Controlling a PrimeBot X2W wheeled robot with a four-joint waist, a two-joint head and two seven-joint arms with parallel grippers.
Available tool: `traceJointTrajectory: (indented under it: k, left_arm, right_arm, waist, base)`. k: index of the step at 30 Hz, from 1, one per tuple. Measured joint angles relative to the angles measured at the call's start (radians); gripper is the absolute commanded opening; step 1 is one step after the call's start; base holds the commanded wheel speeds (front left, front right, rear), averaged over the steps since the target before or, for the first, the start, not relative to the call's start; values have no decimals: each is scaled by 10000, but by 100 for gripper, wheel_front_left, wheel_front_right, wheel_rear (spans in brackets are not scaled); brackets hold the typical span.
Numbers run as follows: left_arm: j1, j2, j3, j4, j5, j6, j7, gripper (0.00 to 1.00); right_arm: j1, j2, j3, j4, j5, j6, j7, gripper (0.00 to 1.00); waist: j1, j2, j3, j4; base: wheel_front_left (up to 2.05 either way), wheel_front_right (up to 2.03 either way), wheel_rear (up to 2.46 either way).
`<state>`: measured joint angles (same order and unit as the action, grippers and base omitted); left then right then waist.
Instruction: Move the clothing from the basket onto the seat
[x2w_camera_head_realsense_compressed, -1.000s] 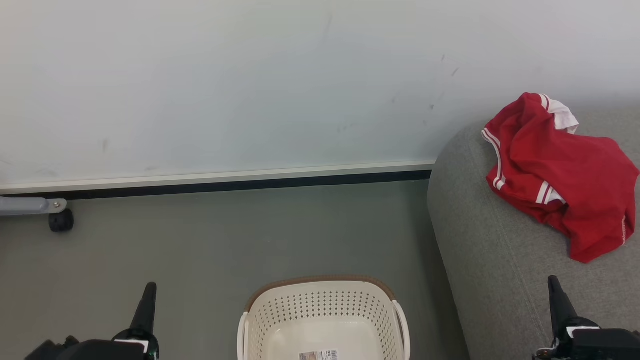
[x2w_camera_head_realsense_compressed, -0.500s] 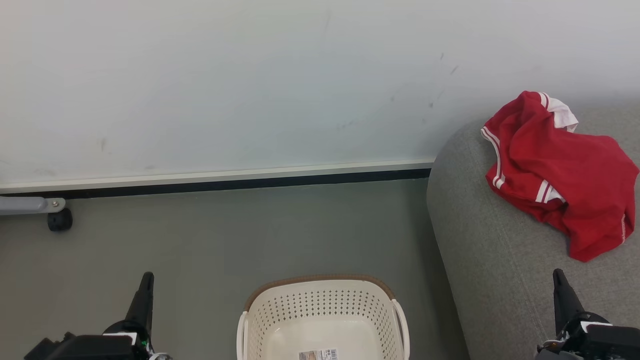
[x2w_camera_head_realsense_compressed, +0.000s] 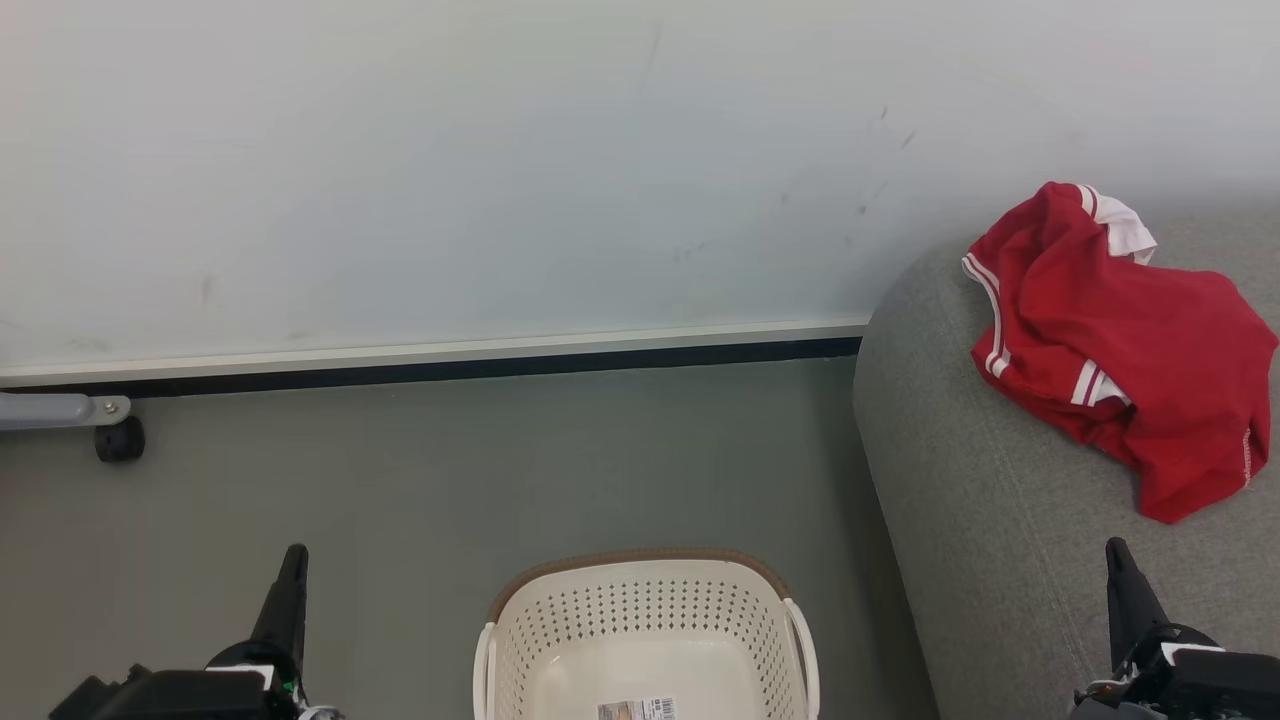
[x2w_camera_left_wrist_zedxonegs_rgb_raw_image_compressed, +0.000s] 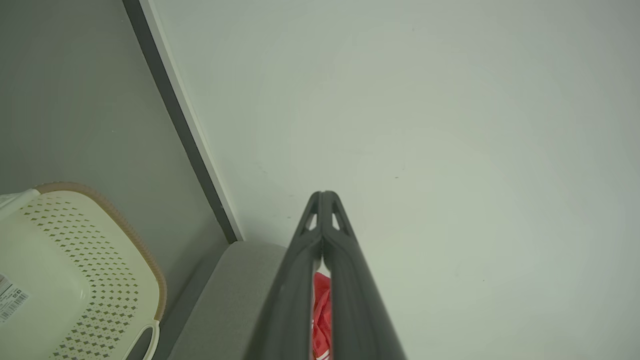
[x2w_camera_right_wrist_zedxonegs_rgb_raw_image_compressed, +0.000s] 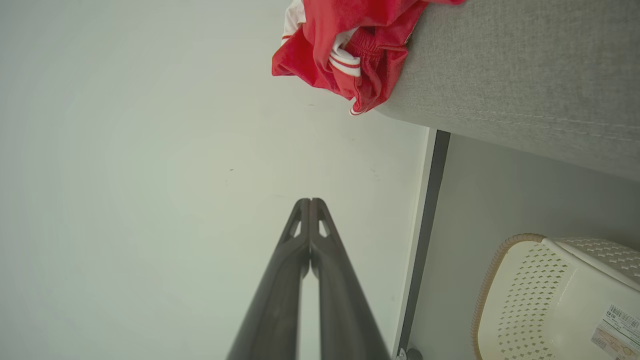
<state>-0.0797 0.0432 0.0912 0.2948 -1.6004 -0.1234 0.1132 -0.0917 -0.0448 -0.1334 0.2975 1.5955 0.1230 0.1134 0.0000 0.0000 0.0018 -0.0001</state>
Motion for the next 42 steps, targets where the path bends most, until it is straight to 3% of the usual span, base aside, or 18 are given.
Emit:
traceJointTrajectory:
  k: [42]
  left_arm:
    - [0, 0, -2, 6, 0, 0, -2, 0]
  right_arm:
    - [0, 2, 2, -2, 2, 0, -2, 0]
  waist:
    - [0, 0, 0, 1]
  base:
    - [0, 0, 0]
